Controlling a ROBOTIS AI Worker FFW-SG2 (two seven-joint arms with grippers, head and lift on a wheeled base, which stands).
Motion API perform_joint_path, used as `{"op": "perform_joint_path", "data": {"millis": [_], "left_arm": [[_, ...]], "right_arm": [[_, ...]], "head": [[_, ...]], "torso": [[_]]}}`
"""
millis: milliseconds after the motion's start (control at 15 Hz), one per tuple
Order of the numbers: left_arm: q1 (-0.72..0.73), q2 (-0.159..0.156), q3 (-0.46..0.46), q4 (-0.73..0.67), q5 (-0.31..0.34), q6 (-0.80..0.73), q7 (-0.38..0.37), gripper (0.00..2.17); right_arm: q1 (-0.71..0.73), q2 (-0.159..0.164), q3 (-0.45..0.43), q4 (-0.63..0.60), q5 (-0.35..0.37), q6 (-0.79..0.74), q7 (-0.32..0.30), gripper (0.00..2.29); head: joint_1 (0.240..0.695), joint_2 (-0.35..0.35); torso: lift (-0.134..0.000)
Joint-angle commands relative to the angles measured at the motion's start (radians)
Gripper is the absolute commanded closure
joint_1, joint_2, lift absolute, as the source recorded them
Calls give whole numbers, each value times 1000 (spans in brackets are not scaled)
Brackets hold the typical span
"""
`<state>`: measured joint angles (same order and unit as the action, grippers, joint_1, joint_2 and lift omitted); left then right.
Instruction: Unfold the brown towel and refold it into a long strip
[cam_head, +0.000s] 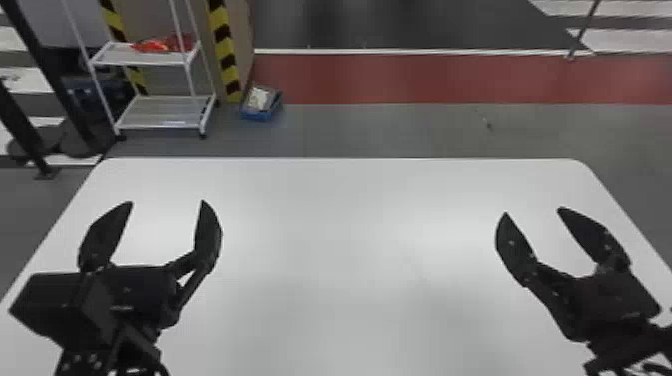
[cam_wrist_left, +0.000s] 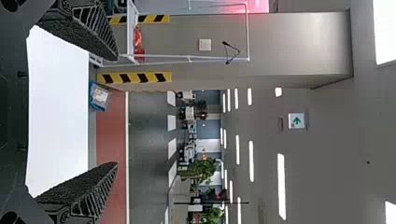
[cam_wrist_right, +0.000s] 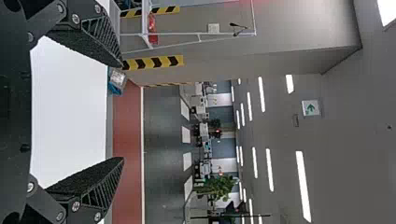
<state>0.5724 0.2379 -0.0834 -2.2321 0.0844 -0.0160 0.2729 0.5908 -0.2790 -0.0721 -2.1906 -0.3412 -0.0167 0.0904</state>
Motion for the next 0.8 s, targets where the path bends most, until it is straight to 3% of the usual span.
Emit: {"op": "perform_joint_path", "data": {"millis": [0, 733], "left_arm": [[-9, 0, -3, 5, 0, 0, 0, 90], [-26, -5, -9, 25, -2, 3, 8, 90]], "right_arm": [[-11, -3, -2, 12, -9, -2, 0, 194], [-25, -11, -2, 26, -10, -2, -1, 194]], "head": [[695, -6], [695, -13]], "torso": [[-125], [-125]]}}
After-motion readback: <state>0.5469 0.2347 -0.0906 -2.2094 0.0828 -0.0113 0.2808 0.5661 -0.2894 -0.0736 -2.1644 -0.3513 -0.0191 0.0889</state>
